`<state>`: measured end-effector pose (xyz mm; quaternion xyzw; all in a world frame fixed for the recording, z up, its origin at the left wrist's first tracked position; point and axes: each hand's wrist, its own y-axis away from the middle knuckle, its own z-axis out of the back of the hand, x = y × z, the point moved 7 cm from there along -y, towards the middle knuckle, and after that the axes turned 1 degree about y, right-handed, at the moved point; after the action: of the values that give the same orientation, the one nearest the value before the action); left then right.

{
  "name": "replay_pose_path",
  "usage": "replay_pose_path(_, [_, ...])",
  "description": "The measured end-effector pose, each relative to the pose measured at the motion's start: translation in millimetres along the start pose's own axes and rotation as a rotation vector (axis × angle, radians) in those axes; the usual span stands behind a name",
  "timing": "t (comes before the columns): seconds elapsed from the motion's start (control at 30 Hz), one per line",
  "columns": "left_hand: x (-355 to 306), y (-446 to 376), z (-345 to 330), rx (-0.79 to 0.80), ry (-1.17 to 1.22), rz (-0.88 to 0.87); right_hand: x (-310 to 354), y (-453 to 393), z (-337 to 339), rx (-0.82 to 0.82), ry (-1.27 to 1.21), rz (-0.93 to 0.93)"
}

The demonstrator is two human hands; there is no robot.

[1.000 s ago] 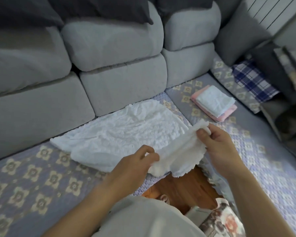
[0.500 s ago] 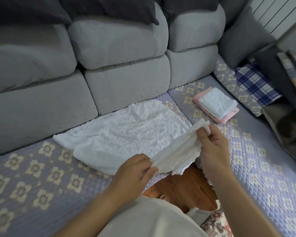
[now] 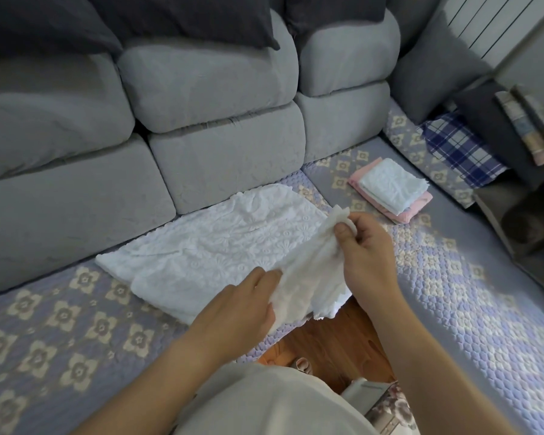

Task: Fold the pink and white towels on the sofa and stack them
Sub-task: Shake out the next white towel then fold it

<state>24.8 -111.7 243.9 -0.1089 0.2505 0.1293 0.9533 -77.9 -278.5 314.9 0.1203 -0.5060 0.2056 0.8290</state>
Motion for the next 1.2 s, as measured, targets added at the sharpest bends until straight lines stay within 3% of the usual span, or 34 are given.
replay_pose_path(0.1, [5,-3,3,-0.040,0.097,0.062,-1,-2,2,-0.005,-0.022,-0.026])
replay_pose_path(0.23, [17,4,12,-0.234,0.103,0.017,0,-1,5,0.000,-0.028,-0.029])
replay_pose_path(0.4, [24,18,-7,-0.039,0.015,-0.026,-3,3,6,0.000,-0.026,-0.045])
replay_pose_path(0.63, [24,21,15,-0.334,-0.032,-0.110,-4,9,3,0.001,-0.073,-0.057])
replay_pose_path(0.73, [29,24,18,-0.388,-0.021,-0.155,-3,8,6,-0.034,-0.107,-0.067])
replay_pose_path(0.83, [39,28,19,-0.440,0.176,-0.016,-3,7,10,-0.083,-0.164,-0.097])
replay_pose_path(0.9, [48,33,25,-0.517,0.513,0.253,-3,6,12,-0.123,-0.194,-0.113])
replay_pose_path(0.97, [53,37,15,-0.475,0.860,0.542,-4,5,14,-0.147,-0.217,-0.119])
replay_pose_path(1.0, [52,38,10,-0.436,0.967,0.595,-5,3,16,-0.156,-0.216,-0.120])
replay_pose_path(1.07, [44,38,8,-0.366,1.061,0.568,-8,1,20,-0.170,-0.211,-0.122])
replay_pose_path(1.2, [42,39,11,-0.340,1.027,0.527,-7,0,23,-0.130,-0.224,-0.109])
